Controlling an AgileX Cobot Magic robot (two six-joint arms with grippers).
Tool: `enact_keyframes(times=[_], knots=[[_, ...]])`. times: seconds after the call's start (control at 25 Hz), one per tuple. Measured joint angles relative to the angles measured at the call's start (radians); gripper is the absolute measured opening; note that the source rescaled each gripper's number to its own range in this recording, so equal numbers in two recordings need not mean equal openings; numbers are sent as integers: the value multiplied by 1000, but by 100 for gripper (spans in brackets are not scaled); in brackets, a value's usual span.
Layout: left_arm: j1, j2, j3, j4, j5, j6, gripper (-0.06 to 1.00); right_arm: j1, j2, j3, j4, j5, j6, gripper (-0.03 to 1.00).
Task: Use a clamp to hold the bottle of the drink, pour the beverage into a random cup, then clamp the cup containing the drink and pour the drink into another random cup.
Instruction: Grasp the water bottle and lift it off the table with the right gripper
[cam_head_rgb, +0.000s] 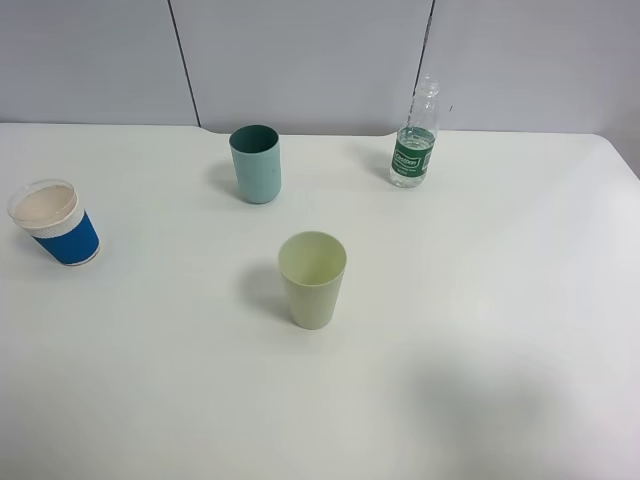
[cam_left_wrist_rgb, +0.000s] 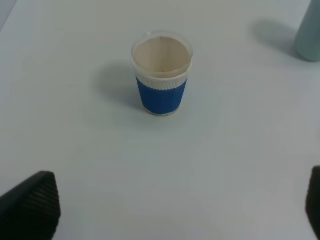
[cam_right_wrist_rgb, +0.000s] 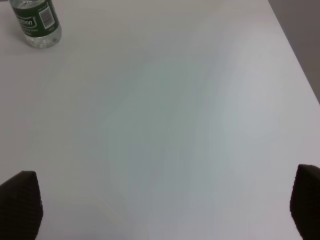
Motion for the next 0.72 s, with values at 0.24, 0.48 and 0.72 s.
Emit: enact_keyframes(times=[0.24,0.48,0.72], knots=[[0,0,0,0,0,0,100,0,0,0,0,0,0,100],[0,0,0,0,0,0,100,0,0,0,0,0,0,100],[0,0,0,0,0,0,100,0,0,0,0,0,0,100]])
